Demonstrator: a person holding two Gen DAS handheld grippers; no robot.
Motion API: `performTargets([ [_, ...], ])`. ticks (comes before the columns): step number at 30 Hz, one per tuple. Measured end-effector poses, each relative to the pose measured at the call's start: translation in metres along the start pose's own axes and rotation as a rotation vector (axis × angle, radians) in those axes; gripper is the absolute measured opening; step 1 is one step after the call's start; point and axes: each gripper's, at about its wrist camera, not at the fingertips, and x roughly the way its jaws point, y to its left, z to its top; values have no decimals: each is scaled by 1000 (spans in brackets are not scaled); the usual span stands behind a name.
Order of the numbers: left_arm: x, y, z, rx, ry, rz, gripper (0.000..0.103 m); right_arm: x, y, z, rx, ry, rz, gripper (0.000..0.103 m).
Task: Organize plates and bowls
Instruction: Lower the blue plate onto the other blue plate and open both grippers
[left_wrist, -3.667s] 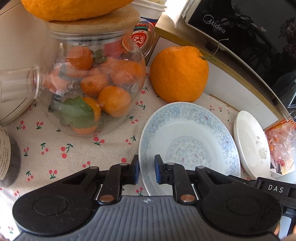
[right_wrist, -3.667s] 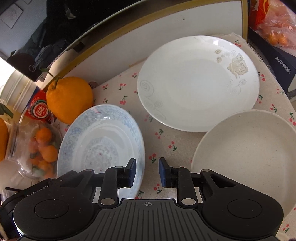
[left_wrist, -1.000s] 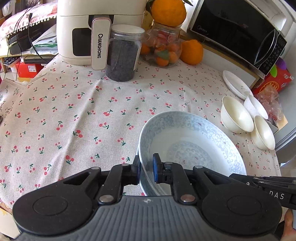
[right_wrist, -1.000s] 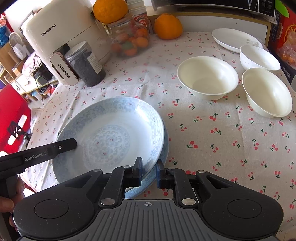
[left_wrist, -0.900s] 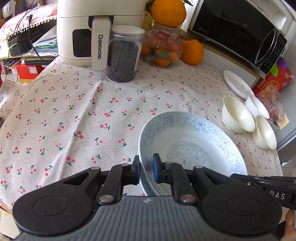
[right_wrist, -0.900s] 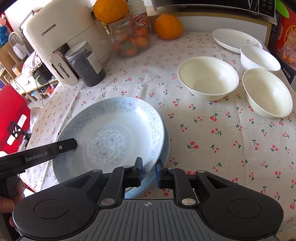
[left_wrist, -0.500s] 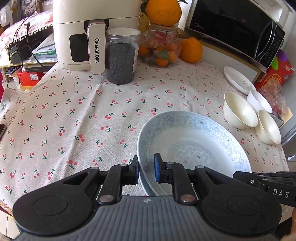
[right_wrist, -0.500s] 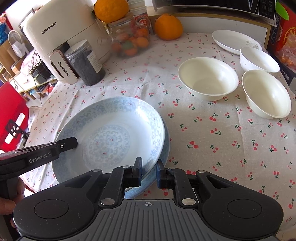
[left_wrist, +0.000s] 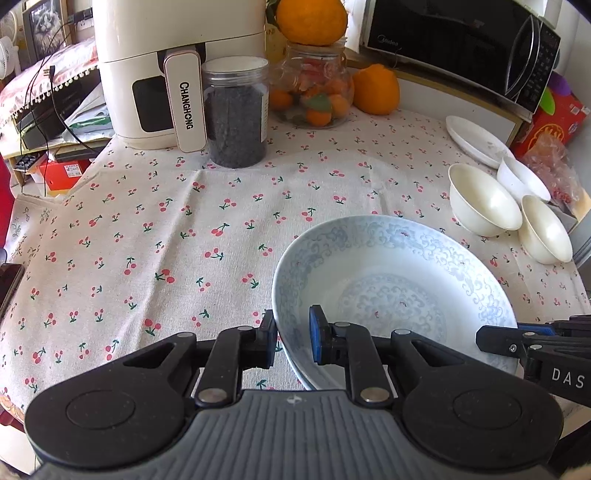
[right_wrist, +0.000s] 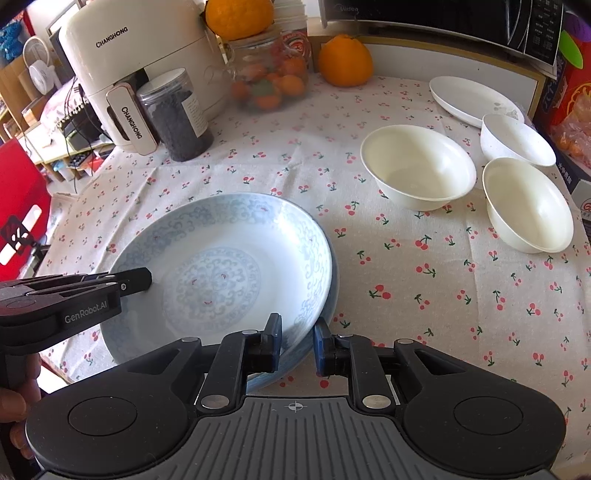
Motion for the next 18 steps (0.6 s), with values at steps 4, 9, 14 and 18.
performTargets([
  [4, 2, 1, -3, -11, 16, 3, 16, 0, 4, -2, -29, -12, -25, 18],
  [9, 4, -2, -4, -9, 26, 15, 16, 1, 9, -6, -66, -28, -59, 18],
  [14, 5, -3, -4, -5, 29, 23, 16, 2, 12, -9, -93, -33, -77, 20],
  [18, 6, -5, -5, 1, 24, 32, 16, 4, 17, -11, -124, -46, -105, 21],
])
